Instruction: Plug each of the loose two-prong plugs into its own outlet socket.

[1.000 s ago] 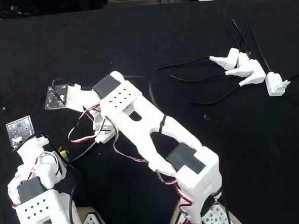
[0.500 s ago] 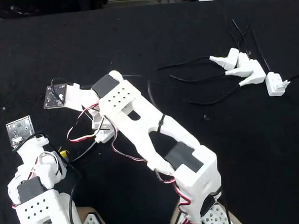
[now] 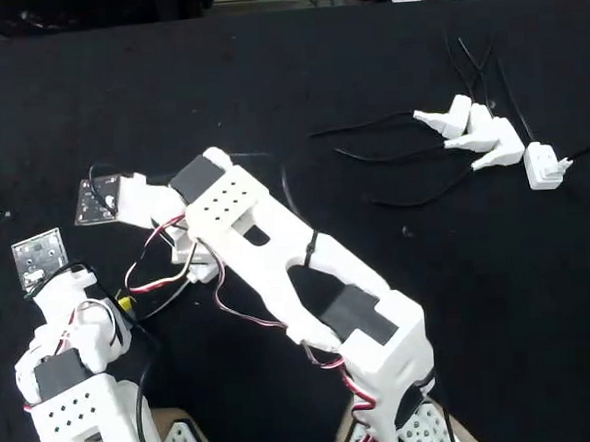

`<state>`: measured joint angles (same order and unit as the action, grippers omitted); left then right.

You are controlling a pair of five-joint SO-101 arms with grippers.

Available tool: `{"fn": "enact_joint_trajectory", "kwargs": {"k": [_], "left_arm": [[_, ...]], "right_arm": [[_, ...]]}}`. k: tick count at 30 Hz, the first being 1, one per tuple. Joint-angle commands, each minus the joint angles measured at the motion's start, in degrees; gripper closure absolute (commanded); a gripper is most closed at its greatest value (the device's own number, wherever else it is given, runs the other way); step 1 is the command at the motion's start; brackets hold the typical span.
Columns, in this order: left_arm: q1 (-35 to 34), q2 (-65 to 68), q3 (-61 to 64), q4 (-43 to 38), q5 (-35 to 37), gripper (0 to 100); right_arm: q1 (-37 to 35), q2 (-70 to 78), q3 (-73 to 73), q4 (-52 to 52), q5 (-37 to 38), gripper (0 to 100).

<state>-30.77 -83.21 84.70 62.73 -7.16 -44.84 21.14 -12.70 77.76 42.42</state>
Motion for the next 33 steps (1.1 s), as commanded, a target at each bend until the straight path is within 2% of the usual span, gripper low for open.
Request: {"fn": "enact_joint_trajectory", "kwargs": {"k": [1, 7, 12, 18, 21, 24, 28, 33], "left_arm": [[-0.84, -0.44, -0.92, 0.26, -0.53, 75], [-0.92, -0.44, -0.92, 0.26, -0.53, 75], [-0.92, -0.44, -0.92, 0.26, -0.53, 75], [-0.84, -0.44, -0.92, 0.26, -0.53, 75], [-0.92, -0.44, -0.92, 0.26, -0.53, 75], [-0.92, -0.44, -0.92, 0.26, -0.53, 75], [-1.01, -0.44, -0.92, 0.26, -0.53, 75], [-1.01, -0.44, -0.92, 0.26, -0.53, 75]], "right_arm": [[-0.97, 1.19, -2.68, -1.67, -1.49, 98.8], [-0.44, 7.69, -6.81, -1.41, -1.93, 98.8], [-0.09, 8.84, -12.53, 1.32, -5.27, 98.8], [-0.09, 8.84, -23.78, 6.68, -14.24, 96.2], [1.32, 8.04, -29.85, 11.96, -16.70, 87.0], [3.08, 5.05, -32.84, 20.84, -15.56, 87.7], [4.75, -1.63, -22.99, 22.77, -15.30, 91.3], [4.57, -18.07, 4.26, 13.10, -15.47, 91.3]]}}
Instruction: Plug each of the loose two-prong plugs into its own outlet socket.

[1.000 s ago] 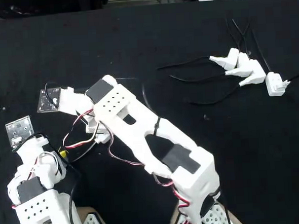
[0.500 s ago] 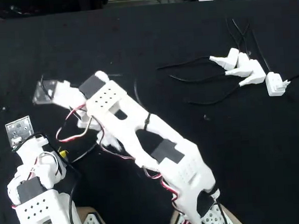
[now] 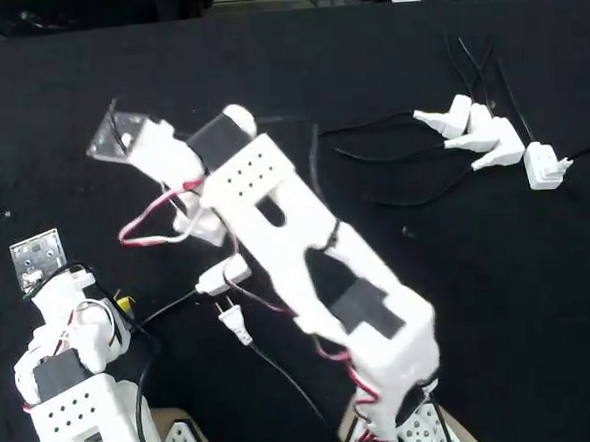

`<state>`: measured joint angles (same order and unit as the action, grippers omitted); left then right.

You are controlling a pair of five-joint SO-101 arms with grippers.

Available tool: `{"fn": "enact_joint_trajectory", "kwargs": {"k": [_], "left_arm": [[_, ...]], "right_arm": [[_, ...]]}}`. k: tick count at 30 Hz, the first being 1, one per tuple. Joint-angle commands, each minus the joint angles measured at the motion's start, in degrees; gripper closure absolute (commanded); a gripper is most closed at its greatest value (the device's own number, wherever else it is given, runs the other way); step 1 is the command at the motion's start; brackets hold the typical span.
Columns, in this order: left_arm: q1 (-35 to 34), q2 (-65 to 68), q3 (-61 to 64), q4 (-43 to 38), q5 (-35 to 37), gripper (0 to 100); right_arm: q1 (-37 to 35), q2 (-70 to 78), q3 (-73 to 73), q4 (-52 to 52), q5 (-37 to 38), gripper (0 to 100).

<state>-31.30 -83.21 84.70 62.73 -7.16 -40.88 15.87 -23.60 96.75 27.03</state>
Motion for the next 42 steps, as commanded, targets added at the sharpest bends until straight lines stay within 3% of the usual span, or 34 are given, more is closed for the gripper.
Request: {"fn": "enact_joint_trajectory", "kwargs": {"k": [1, 6, 10, 17, 24, 37, 42], "left_arm": [[-0.48, -0.44, -0.92, 0.26, -0.53, 75], [-0.04, -0.44, -0.92, 0.26, -0.53, 75], [-0.04, -0.44, -0.92, 0.26, -0.53, 75], [-0.04, -0.44, -0.92, 0.26, -0.53, 75], [-0.40, -0.44, -0.92, 0.26, -0.53, 75], [-0.40, -0.44, -0.92, 0.26, -0.53, 75], [-0.22, -0.44, -0.92, 0.26, -0.53, 75]], "right_arm": [[0.35, -17.36, 22.29, -9.41, -0.09, 91.3], [-3.25, -37.67, 56.84, -29.80, -0.88, 90.5], [-4.04, -41.54, 67.65, -37.10, -7.21, 81.3], [-10.55, -31.25, 70.11, -42.02, -14.15, 80.2], [-10.99, -23.08, 69.58, -45.63, -17.58, 80.2], [-11.52, -27.21, 66.68, -41.49, -19.25, 80.2], [-15.38, -30.81, 69.23, -41.49, -28.48, 79.9]]}}
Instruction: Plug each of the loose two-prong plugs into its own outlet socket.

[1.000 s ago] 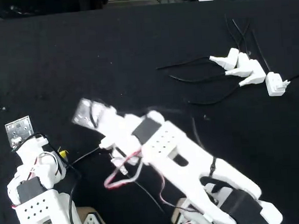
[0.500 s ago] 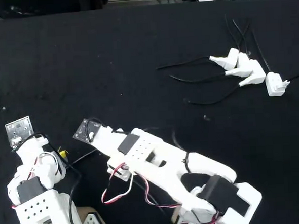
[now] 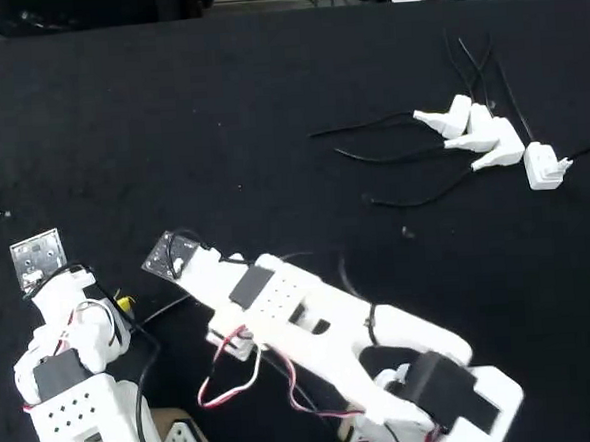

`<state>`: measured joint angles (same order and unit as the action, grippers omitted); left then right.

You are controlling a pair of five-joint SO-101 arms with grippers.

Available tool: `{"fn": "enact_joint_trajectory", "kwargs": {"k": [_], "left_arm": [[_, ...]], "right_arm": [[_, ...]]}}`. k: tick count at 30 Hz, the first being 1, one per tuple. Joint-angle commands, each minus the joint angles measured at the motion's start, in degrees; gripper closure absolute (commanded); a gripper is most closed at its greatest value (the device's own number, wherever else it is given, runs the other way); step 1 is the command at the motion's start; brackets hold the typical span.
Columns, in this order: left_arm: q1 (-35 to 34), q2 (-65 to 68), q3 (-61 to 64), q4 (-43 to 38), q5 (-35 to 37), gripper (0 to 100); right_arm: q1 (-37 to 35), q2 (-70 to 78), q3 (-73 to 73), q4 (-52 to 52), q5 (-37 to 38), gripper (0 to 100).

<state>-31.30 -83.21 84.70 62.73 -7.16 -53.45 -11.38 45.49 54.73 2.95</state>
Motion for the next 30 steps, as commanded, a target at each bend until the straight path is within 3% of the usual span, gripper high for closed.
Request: {"fn": "enact_joint_trajectory", "kwargs": {"k": [1, 8, 15, 17, 19, 24, 30], "left_arm": [[-0.13, -0.44, -0.92, 0.26, -0.53, 75], [-0.40, -0.44, -0.92, 0.18, -0.53, 75], [-0.22, -0.44, -0.92, 0.18, -0.53, 75], [-0.31, -0.44, -0.92, 0.18, -0.53, 75], [-0.48, -0.44, -0.92, 0.18, -0.53, 75], [-0.48, -0.44, -0.92, 0.18, -0.53, 75], [0.04, -0.44, -1.27, 0.18, -0.53, 75]], "right_arm": [[-3.52, -3.82, 0.57, 0.44, -5.89, 79.9], [-1.93, -0.22, 5.93, -6.07, -8.79, 80.0], [1.32, 5.67, 2.68, -5.01, -8.88, 80.2], [1.32, 7.25, 1.45, -4.31, -8.44, 84.4], [1.32, 9.01, 0.48, -3.60, -7.82, 96.7], [2.90, 10.33, -0.04, 2.29, 10.02, 98.6], [12.13, -0.66, -0.13, 7.03, 14.51, 98.8]]}}
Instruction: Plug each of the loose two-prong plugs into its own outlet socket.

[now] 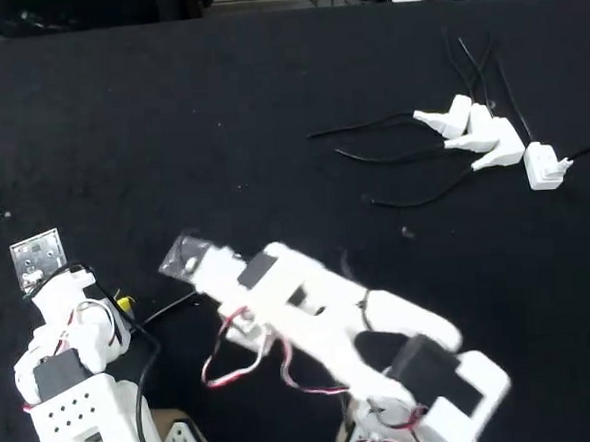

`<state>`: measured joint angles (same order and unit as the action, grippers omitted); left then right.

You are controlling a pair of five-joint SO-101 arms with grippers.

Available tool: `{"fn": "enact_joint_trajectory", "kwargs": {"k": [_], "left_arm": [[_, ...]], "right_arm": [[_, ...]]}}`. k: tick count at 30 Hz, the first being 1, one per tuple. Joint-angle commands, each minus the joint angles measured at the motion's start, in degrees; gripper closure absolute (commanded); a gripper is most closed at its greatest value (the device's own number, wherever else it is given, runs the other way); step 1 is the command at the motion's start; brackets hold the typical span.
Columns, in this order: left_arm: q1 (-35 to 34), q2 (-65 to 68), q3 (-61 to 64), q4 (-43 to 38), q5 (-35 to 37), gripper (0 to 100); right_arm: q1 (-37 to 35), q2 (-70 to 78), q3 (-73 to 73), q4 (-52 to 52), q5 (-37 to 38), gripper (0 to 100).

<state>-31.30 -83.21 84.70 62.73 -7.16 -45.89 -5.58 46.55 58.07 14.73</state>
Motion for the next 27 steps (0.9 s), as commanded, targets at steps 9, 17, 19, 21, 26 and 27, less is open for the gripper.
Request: {"fn": "enact_joint_trajectory", "kwargs": {"k": [9, 17, 19, 21, 26, 27], "left_arm": [[13.85, -0.44, -11.65, -0.35, -0.44, 75], [33.54, -0.44, -19.47, -11.52, 11.25, 75], [36.09, -0.44, -18.07, -15.30, 13.01, 75], [37.14, -0.44, -16.13, -17.93, 13.54, 75], [37.58, -0.44, -11.56, -22.42, 13.63, 75], [37.58, -0.44, -10.95, -23.47, 13.54, 75]], "right_arm": [[14.77, -23.43, -4.79, 3.52, 10.46, 98.8], [14.51, -22.64, -6.02, -10.73, 10.55, 98.8], [14.42, -22.02, -5.23, -12.92, 10.20, 98.8], [14.33, -22.02, -4.00, -14.95, 9.41, 98.8], [14.33, -22.11, -1.63, -17.85, 5.80, 98.8], [14.15, -22.11, -1.54, -17.85, 5.80, 98.8]]}}
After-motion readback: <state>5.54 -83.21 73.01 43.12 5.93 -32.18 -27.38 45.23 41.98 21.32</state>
